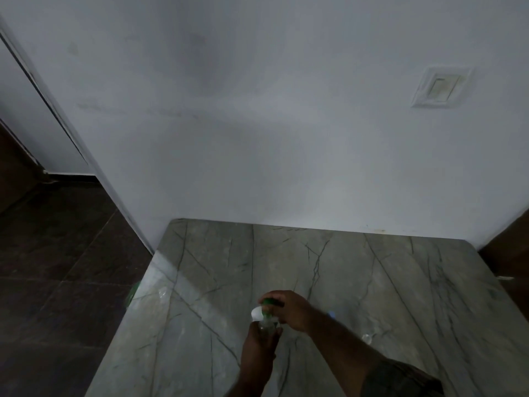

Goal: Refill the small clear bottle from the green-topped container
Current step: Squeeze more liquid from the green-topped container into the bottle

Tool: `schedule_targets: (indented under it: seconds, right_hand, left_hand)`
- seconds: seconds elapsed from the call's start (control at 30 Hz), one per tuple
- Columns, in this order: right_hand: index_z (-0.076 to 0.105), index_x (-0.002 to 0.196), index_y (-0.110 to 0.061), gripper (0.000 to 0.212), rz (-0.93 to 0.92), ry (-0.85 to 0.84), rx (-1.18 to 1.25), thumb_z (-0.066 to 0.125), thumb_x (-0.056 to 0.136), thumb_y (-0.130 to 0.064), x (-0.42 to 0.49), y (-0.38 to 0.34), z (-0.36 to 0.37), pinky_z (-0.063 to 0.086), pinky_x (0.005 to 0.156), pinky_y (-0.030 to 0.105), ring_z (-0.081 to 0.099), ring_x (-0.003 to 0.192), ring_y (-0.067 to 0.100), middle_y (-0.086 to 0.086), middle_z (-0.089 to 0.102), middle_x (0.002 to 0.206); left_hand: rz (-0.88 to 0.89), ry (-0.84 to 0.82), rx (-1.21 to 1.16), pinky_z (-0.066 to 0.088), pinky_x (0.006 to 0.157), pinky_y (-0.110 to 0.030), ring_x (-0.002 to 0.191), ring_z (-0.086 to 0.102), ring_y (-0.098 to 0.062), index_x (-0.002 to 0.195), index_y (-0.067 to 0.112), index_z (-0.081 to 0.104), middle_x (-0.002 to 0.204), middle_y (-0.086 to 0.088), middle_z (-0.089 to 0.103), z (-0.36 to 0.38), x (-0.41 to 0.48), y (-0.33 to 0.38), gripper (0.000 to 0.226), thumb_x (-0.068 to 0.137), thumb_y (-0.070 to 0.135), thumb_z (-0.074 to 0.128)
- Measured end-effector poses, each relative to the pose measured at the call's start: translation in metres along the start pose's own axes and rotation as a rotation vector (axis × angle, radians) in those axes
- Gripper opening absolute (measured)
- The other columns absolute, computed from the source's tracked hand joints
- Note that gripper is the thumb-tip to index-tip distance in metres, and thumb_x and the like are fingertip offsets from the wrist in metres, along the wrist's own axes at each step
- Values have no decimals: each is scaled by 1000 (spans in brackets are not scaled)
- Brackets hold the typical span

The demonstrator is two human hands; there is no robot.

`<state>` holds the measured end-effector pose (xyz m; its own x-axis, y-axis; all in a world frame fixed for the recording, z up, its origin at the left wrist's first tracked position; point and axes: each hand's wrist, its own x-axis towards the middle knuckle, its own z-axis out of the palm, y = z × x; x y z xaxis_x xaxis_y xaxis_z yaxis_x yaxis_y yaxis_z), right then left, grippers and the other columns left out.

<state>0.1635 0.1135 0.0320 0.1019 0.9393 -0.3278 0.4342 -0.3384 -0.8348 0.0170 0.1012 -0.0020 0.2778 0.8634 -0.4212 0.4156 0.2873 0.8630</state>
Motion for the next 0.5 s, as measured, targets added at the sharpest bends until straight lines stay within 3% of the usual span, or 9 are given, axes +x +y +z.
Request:
schedule_targets:
  seconds: [0.23,0.4,0.5]
  right_hand:
    - [68,116,-21,28,16,-19,13,64,90,-31,3,-8,-5,47,74,15,63,94,5,-5,69,113]
    - [68,116,-20,28,-6,16,-27,63,91,-31,5,-5,-4,41,63,1,59,77,-10,-5,69,111]
    - [69,115,-19,26,2,27,-13,64,91,-29,5,0,-2,40,60,-1,58,72,-15,-10,67,102]
  left_hand:
    - [30,7,-16,48,46,-16,74,67,-14,105,23,56,84,2,67,-3,2,3,27,85,30,72]
    - [28,-10,-12,49,47,-17,75,67,-14,109,23,55,87,2,68,-2,6,4,27,87,30,70]
    - [14,-14,-10,46,45,-16,70,65,-13,107,22,55,84,1,67,0,7,1,26,87,29,70]
